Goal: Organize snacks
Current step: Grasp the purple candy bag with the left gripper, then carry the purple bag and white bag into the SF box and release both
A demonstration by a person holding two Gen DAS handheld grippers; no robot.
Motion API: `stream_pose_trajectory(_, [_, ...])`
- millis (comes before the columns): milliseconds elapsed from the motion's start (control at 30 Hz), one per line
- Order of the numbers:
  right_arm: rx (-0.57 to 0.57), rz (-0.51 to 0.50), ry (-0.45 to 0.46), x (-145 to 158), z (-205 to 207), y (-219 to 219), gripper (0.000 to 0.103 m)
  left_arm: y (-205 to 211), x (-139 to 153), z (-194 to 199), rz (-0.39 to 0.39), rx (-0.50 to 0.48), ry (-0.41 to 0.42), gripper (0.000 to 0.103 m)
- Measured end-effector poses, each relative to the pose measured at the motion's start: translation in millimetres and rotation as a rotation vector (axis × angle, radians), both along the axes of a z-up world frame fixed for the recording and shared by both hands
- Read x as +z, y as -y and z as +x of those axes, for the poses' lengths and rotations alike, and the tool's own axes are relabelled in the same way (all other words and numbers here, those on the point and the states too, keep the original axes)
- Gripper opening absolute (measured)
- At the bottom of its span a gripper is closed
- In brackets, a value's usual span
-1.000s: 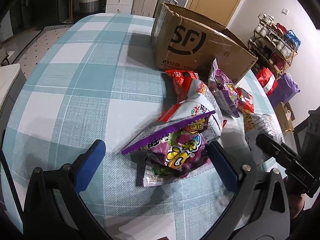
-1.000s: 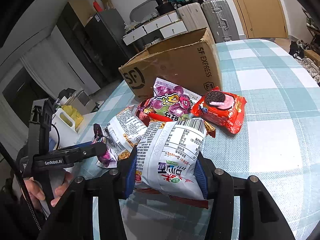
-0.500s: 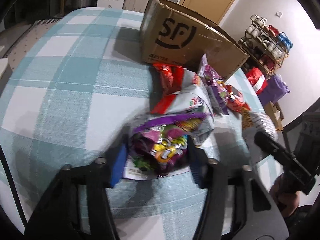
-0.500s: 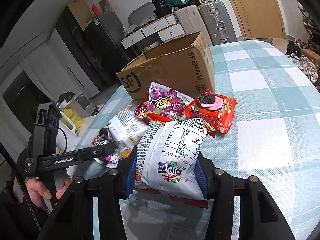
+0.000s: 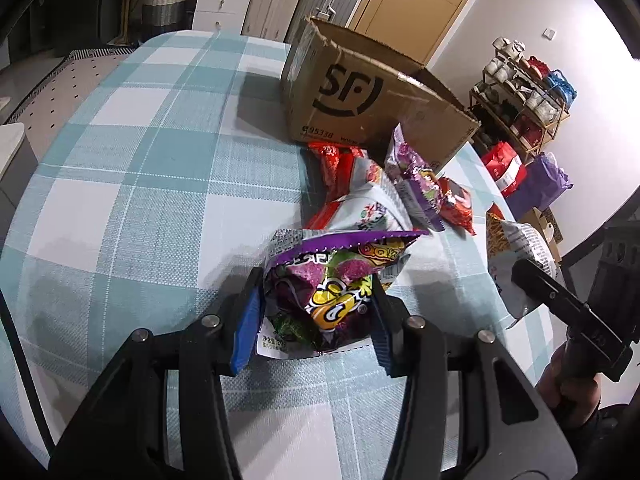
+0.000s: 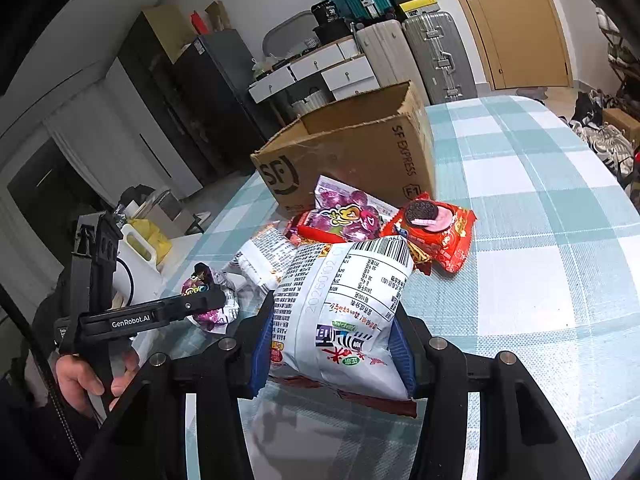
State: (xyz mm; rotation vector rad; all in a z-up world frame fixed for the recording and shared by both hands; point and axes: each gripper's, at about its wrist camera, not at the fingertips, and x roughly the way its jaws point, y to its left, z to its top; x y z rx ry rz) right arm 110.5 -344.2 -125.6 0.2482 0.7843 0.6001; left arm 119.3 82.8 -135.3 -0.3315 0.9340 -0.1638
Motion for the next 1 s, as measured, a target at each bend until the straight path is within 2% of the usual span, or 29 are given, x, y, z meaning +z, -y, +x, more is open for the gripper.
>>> stream_pose_trajectory(500, [0.011,-0.002,0.066,28.1,-16.3,-5.5,0.05,4.7,45.3,-21.7,0.012,-0.017,0.102,0.045])
stream_pose_trajectory(1000, [0.039,-0.002,0.154,70.2,-13.4,-13.1,0.05,14.8,93.9,5.4,0.017,-0.071,0.172,0.045])
